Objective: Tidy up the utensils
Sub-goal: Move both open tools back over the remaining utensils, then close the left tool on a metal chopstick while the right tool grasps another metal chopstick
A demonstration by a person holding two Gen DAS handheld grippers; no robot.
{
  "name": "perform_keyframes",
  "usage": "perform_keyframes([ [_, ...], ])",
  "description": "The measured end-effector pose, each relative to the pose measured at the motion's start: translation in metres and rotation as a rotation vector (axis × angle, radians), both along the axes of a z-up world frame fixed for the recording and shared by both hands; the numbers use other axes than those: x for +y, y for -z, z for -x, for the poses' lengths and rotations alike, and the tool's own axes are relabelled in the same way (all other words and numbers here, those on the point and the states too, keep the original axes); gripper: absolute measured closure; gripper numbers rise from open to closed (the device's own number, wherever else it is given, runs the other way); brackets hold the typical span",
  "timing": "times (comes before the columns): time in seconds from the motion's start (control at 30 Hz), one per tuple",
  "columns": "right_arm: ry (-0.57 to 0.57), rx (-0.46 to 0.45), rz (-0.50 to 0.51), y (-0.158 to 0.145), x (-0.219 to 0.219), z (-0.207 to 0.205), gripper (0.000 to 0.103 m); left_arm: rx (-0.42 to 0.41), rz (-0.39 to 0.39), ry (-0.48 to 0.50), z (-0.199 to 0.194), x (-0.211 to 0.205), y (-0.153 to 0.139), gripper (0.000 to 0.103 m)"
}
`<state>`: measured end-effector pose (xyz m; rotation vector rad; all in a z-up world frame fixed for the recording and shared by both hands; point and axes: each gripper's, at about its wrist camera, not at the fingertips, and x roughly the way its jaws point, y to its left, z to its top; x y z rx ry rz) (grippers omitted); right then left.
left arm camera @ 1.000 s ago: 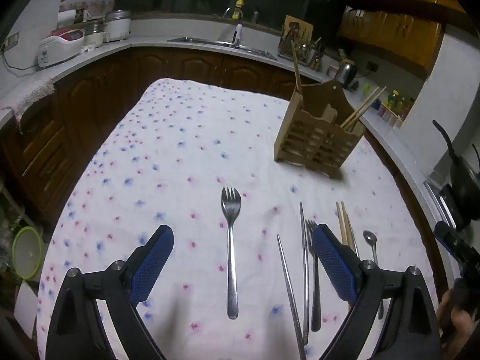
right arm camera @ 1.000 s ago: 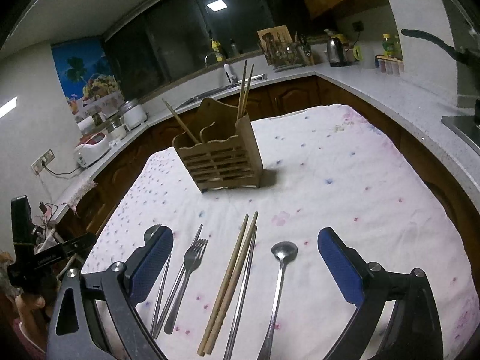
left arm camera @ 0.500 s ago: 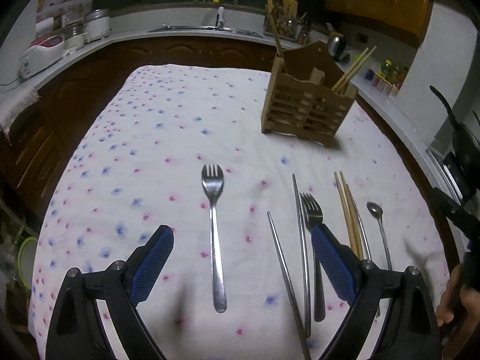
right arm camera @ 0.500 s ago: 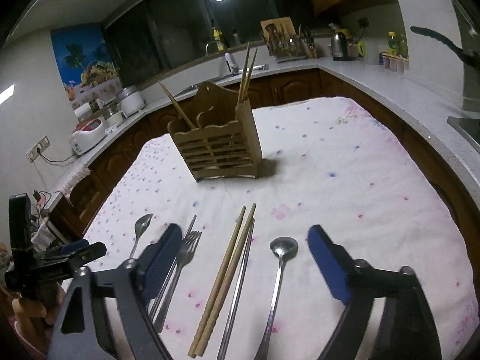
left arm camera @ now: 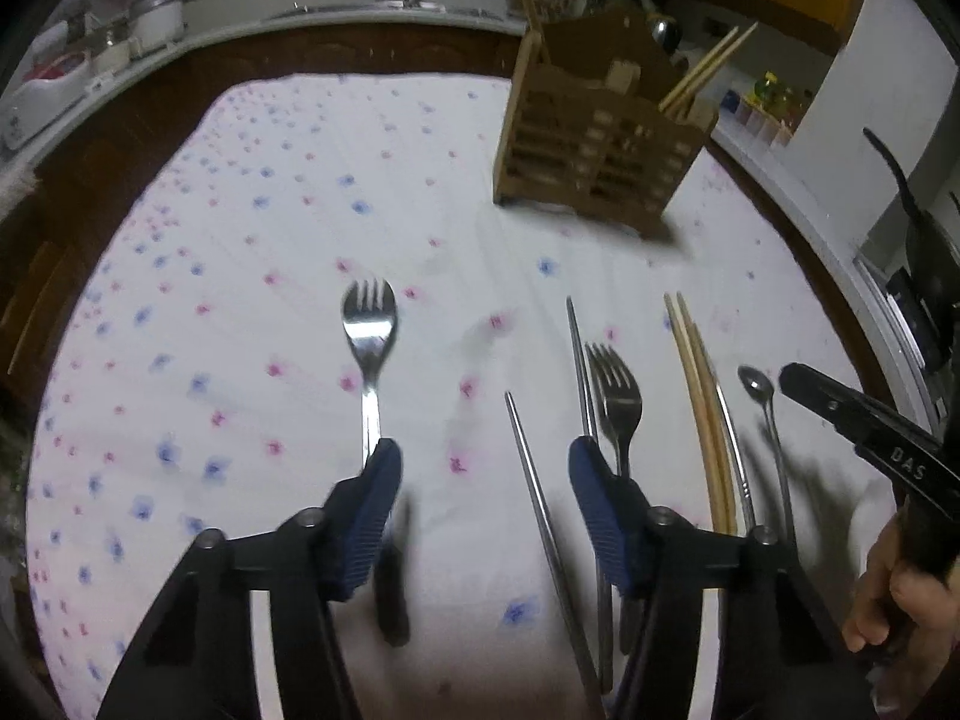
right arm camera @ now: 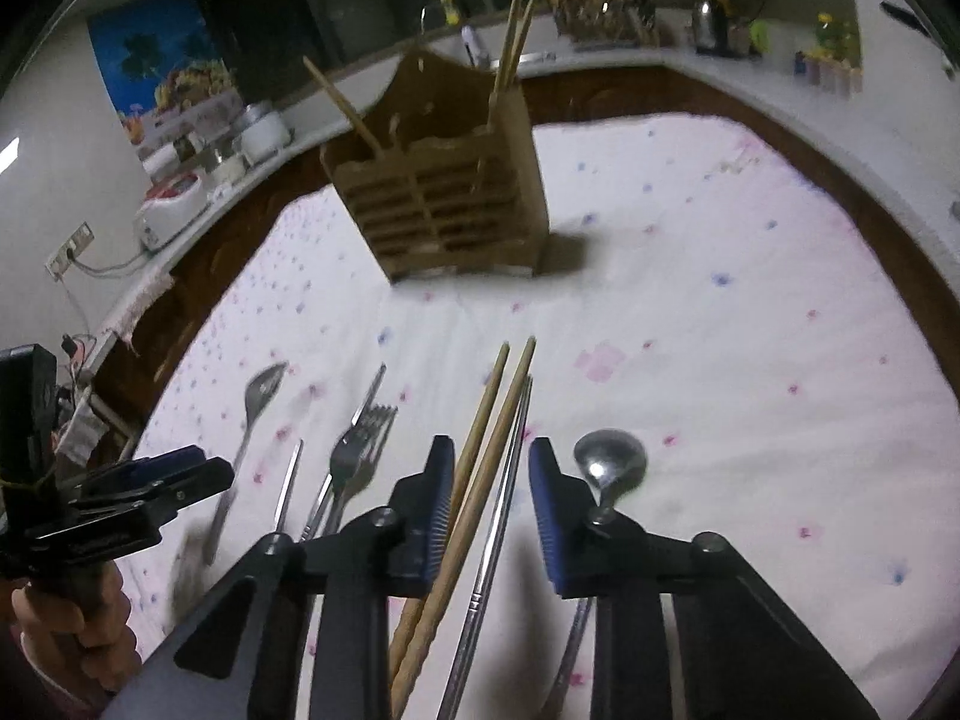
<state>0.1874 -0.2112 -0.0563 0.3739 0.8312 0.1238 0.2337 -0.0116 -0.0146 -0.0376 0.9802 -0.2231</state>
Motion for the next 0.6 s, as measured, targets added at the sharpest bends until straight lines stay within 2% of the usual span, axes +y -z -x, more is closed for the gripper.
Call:
perform_keyframes([
  [0.2,-0.019,0.072,0.006,0.021,0.004,-0.019,0.084,0.051,-0.01,0.017,-0.02,-0.011,0.016,0.052],
  [0.37,-0.034,0.126,0.036,0.036,0.008,-0.034,0.089,0.097,-0.032,0.041,-0.031,-0.019,0.029,0.067],
  [0.6,-0.037,0.137,0.058,0.038,0.004,-0.051,0.094,0.09,-0.07,0.075,-0.046,-0.028,0.033,0.068],
])
